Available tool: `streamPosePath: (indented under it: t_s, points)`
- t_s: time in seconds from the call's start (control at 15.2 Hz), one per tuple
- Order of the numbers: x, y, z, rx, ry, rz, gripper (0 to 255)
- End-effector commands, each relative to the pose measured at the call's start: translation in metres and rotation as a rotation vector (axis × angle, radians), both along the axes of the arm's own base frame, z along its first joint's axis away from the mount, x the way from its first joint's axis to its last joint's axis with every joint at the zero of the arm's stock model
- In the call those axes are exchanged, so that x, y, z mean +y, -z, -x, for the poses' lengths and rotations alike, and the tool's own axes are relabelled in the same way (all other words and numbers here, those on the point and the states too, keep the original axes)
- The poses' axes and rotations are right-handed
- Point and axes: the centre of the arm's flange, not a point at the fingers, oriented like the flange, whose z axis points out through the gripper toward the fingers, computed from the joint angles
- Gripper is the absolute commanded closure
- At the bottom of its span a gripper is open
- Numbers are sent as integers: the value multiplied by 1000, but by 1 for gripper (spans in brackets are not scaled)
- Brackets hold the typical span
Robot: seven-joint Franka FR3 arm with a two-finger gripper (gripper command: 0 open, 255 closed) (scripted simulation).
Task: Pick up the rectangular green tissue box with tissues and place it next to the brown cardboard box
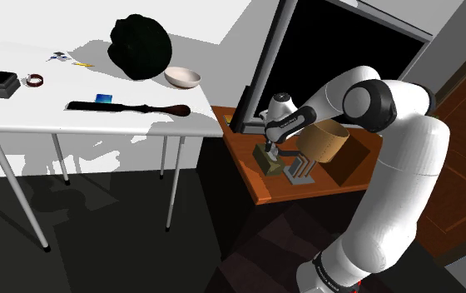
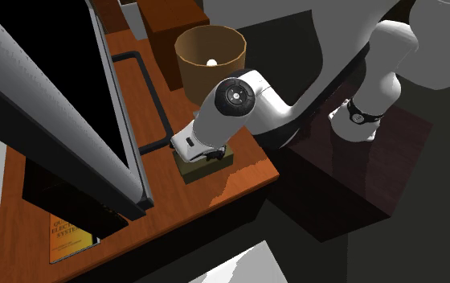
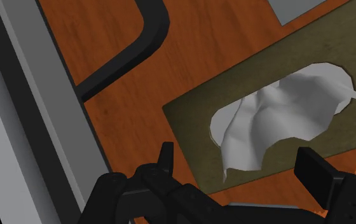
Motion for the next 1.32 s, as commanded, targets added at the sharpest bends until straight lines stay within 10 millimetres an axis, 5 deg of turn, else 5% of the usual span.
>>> streamPosePath:
  t_s: [0.0,0.07,0.66,1.25]
  points:
    - [0,0,0,0,0,0,0]
    - [0,0,0,0,0,0,255]
    - [0,0,0,0,0,0,255]
    - [0,-47,0,0,0,0,255]
